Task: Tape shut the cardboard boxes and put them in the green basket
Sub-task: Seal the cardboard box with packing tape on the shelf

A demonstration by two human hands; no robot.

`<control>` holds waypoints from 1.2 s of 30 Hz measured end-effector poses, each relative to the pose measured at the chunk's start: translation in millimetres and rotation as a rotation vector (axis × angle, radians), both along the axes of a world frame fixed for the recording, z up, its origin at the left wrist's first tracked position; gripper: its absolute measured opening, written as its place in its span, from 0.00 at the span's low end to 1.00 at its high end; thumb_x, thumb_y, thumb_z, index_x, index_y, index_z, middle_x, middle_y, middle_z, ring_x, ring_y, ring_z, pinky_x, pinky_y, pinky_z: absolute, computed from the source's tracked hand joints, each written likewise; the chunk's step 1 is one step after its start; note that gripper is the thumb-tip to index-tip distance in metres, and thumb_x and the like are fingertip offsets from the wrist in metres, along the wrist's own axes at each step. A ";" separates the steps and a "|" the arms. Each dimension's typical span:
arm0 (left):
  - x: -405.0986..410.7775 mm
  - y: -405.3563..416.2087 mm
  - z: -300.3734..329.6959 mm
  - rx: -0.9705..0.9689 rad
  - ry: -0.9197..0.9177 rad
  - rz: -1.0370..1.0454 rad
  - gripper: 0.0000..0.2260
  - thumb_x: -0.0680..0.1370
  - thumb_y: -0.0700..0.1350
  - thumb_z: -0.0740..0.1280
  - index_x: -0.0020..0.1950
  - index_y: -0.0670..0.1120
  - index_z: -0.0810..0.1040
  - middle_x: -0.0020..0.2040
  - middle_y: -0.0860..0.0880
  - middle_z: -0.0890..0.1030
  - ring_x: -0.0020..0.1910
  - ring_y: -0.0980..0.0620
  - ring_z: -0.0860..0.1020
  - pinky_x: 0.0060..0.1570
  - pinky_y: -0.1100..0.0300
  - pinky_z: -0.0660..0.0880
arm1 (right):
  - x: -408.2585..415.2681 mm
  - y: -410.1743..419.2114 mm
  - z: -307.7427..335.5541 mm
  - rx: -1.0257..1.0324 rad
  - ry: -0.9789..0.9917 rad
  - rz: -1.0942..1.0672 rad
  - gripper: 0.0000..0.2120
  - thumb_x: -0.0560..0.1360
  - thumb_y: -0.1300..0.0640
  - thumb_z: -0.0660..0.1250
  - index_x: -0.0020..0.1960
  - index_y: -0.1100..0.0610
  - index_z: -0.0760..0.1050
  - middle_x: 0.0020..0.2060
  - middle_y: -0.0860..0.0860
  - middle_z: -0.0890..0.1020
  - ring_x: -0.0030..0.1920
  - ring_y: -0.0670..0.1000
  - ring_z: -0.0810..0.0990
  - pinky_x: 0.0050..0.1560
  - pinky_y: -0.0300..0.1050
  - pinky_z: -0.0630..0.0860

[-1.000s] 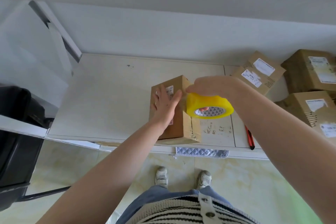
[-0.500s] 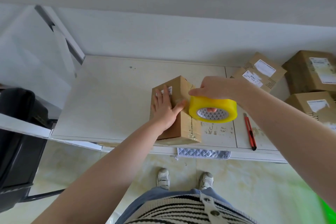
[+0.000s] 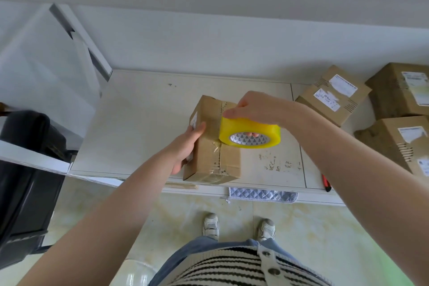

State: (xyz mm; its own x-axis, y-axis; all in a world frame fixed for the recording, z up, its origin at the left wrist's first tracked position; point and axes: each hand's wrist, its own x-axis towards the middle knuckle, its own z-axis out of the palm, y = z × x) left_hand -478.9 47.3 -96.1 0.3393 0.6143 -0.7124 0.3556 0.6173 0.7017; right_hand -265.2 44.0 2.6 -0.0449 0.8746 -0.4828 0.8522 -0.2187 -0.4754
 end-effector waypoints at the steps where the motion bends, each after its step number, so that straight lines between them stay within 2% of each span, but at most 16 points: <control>1: 1.9 -0.6 -0.3 0.013 0.003 -0.014 0.40 0.72 0.72 0.59 0.79 0.54 0.57 0.76 0.53 0.65 0.73 0.49 0.65 0.73 0.45 0.59 | -5.3 1.0 -0.9 0.023 -0.006 0.002 0.26 0.74 0.33 0.64 0.40 0.57 0.79 0.32 0.50 0.79 0.31 0.49 0.75 0.33 0.42 0.68; 3: 7.3 -1.2 0.3 0.084 0.027 0.000 0.37 0.73 0.71 0.61 0.76 0.52 0.63 0.72 0.52 0.71 0.68 0.50 0.71 0.68 0.49 0.66 | -12.1 2.5 -0.4 0.050 -0.030 0.014 0.26 0.74 0.33 0.63 0.36 0.57 0.77 0.28 0.50 0.77 0.28 0.49 0.73 0.32 0.41 0.67; 5: 12.7 -0.8 0.7 0.107 -0.006 0.061 0.28 0.75 0.65 0.64 0.69 0.49 0.72 0.62 0.49 0.81 0.58 0.51 0.80 0.54 0.54 0.76 | -12.1 4.0 3.9 0.051 -0.069 0.030 0.27 0.73 0.32 0.62 0.35 0.57 0.75 0.28 0.50 0.76 0.28 0.50 0.73 0.31 0.41 0.67; 7: 15.1 -1.4 0.2 0.095 -0.038 0.127 0.22 0.76 0.61 0.67 0.63 0.48 0.77 0.53 0.47 0.85 0.50 0.49 0.83 0.44 0.56 0.79 | -8.3 4.9 8.6 0.043 -0.099 0.037 0.29 0.72 0.30 0.61 0.34 0.56 0.74 0.29 0.50 0.76 0.28 0.49 0.73 0.31 0.41 0.66; 10: 11.1 -6.8 -7.6 0.121 -0.009 0.211 0.16 0.76 0.61 0.67 0.55 0.51 0.79 0.52 0.51 0.84 0.51 0.52 0.82 0.50 0.54 0.77 | -1.5 1.1 8.1 0.081 -0.232 0.098 0.30 0.69 0.28 0.63 0.29 0.55 0.68 0.25 0.48 0.69 0.26 0.48 0.68 0.29 0.42 0.61; 12: 7.0 -11.1 -14.7 0.147 0.025 0.251 0.17 0.77 0.62 0.66 0.59 0.53 0.78 0.56 0.58 0.79 0.58 0.54 0.75 0.61 0.51 0.70 | 4.8 -4.0 1.4 0.094 -0.342 0.117 0.30 0.68 0.27 0.63 0.30 0.55 0.66 0.26 0.48 0.69 0.27 0.48 0.69 0.29 0.42 0.62; 13: 5.7 -11.6 -17.8 0.157 0.020 0.254 0.15 0.77 0.62 0.65 0.58 0.55 0.79 0.54 0.60 0.79 0.58 0.55 0.74 0.63 0.50 0.68 | 9.4 -5.8 -4.2 0.085 -0.360 0.099 0.30 0.68 0.27 0.63 0.31 0.55 0.67 0.27 0.48 0.70 0.28 0.48 0.70 0.30 0.42 0.62; 16: 6.3 -14.0 -15.6 0.168 -0.008 0.253 0.07 0.78 0.61 0.65 0.44 0.61 0.77 0.43 0.67 0.77 0.46 0.65 0.73 0.56 0.54 0.64 | 24.7 -11.0 -26.4 0.025 -0.276 0.015 0.28 0.68 0.28 0.65 0.31 0.53 0.71 0.28 0.49 0.74 0.29 0.47 0.73 0.29 0.41 0.63; 18: 6.1 -12.5 -13.9 0.171 -0.024 0.232 0.06 0.77 0.61 0.66 0.46 0.61 0.78 0.46 0.65 0.80 0.51 0.63 0.75 0.55 0.55 0.68 | 32.9 -12.8 -43.7 -0.023 -0.231 -0.015 0.28 0.67 0.27 0.66 0.32 0.53 0.75 0.28 0.49 0.78 0.30 0.48 0.76 0.30 0.40 0.67; 21: 3.4 -10.2 -13.0 0.160 -0.028 0.210 0.11 0.77 0.60 0.67 0.54 0.56 0.81 0.54 0.52 0.84 0.59 0.49 0.80 0.61 0.48 0.75 | 39.0 -12.6 -66.4 -0.093 -0.176 -0.048 0.29 0.67 0.26 0.64 0.34 0.53 0.80 0.27 0.48 0.81 0.30 0.48 0.79 0.33 0.41 0.72; 24: 1.9 -8.7 -12.7 0.147 -0.039 0.214 0.17 0.77 0.59 0.67 0.61 0.51 0.80 0.54 0.47 0.85 0.56 0.45 0.82 0.61 0.43 0.76 | 42.5 -13.3 -81.3 -0.123 -0.124 -0.069 0.29 0.67 0.26 0.64 0.40 0.53 0.82 0.31 0.48 0.82 0.33 0.49 0.81 0.34 0.41 0.73; 28: 1.8 -7.2 -16.3 0.138 -0.064 0.215 0.14 0.78 0.57 0.68 0.57 0.51 0.81 0.48 0.49 0.86 0.50 0.47 0.84 0.52 0.46 0.81 | 42.0 -16.3 -97.6 -0.132 -0.094 -0.069 0.31 0.67 0.25 0.63 0.41 0.54 0.82 0.32 0.49 0.82 0.34 0.49 0.80 0.35 0.42 0.72; 31: 9.6 -11.2 -16.6 0.109 -0.126 0.260 0.16 0.78 0.57 0.67 0.60 0.48 0.80 0.48 0.50 0.86 0.48 0.50 0.85 0.42 0.53 0.82 | 45.5 -13.8 -96.8 -0.091 -0.093 -0.075 0.32 0.66 0.25 0.62 0.37 0.55 0.81 0.29 0.50 0.82 0.31 0.49 0.79 0.33 0.41 0.71; 33: 21.0 -16.4 -17.5 0.105 -0.139 0.267 0.16 0.79 0.57 0.66 0.60 0.49 0.79 0.47 0.55 0.86 0.46 0.57 0.84 0.38 0.61 0.80 | 58.0 -12.3 -91.1 -0.057 -0.103 -0.100 0.33 0.63 0.23 0.62 0.34 0.54 0.81 0.27 0.49 0.81 0.29 0.49 0.79 0.31 0.41 0.71; 35: 33.4 -19.5 -15.8 0.175 -0.073 0.197 0.14 0.79 0.58 0.64 0.59 0.52 0.77 0.42 0.65 0.84 0.41 0.69 0.80 0.32 0.73 0.75 | 72.1 -14.2 -87.3 -0.068 -0.128 -0.101 0.35 0.59 0.22 0.61 0.35 0.54 0.81 0.27 0.50 0.82 0.29 0.49 0.80 0.32 0.42 0.73; 36: 38.0 -19.9 -11.7 0.226 -0.014 0.143 0.15 0.80 0.59 0.63 0.59 0.52 0.77 0.41 0.65 0.83 0.42 0.71 0.79 0.32 0.74 0.73 | 76.7 -16.3 -87.2 -0.083 -0.142 -0.099 0.35 0.59 0.22 0.61 0.35 0.54 0.81 0.28 0.50 0.82 0.30 0.49 0.80 0.32 0.42 0.73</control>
